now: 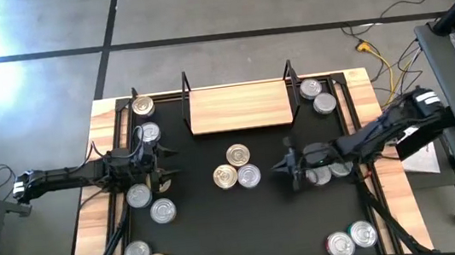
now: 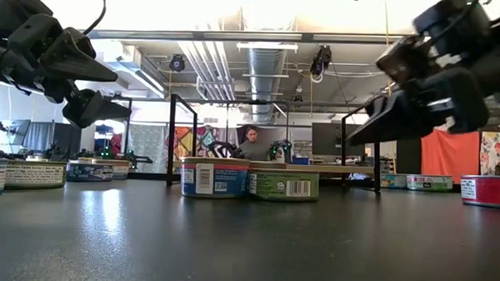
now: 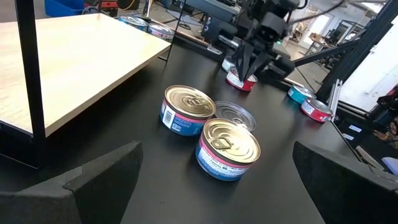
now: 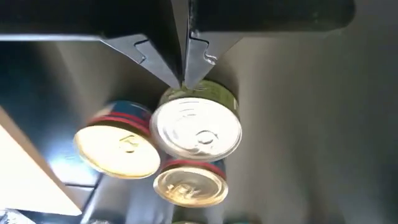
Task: Stack canned seafood by type on shelf
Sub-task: Put the green tuna can on the shelf
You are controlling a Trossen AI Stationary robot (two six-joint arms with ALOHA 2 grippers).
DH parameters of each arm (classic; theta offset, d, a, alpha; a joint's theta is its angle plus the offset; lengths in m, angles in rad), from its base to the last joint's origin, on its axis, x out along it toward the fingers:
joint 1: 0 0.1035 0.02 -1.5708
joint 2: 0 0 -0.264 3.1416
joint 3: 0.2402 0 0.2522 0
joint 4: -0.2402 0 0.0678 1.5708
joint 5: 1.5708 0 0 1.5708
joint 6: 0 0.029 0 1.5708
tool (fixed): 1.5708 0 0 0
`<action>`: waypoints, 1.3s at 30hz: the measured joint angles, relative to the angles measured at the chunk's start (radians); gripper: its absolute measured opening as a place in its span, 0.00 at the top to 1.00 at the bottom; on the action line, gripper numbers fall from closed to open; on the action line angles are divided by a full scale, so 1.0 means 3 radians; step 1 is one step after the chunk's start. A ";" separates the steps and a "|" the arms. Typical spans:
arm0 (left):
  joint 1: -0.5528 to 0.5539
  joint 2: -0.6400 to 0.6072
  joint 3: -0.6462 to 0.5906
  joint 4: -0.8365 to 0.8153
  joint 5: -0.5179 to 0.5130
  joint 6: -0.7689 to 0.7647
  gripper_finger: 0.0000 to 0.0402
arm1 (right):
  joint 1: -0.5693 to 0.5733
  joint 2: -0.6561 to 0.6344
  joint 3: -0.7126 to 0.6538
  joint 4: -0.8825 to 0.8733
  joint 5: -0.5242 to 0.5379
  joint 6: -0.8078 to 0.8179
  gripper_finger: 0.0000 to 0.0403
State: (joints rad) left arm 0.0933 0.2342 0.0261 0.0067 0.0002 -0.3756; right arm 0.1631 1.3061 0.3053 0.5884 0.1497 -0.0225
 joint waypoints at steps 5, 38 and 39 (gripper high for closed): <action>0.0000 0.0001 0.0000 0.0000 0.0000 0.0000 0.00 | 0.0001 0.0507 0.0284 0.0005 -0.0001 -0.0063 0.97; -0.0002 0.0008 0.0000 0.0363 -0.0060 -0.0078 0.00 | -0.0247 0.0447 0.0943 -0.1689 -0.0440 0.0242 0.03; -0.0001 0.0008 0.0000 0.0476 -0.0058 -0.0004 0.00 | -0.0247 0.0447 0.0950 -0.1683 -0.0439 0.0215 0.03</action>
State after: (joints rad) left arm 0.0929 0.2367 0.0261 0.1496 -0.0174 -0.3768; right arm 0.0891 1.4403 0.5904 0.0835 0.0179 0.0419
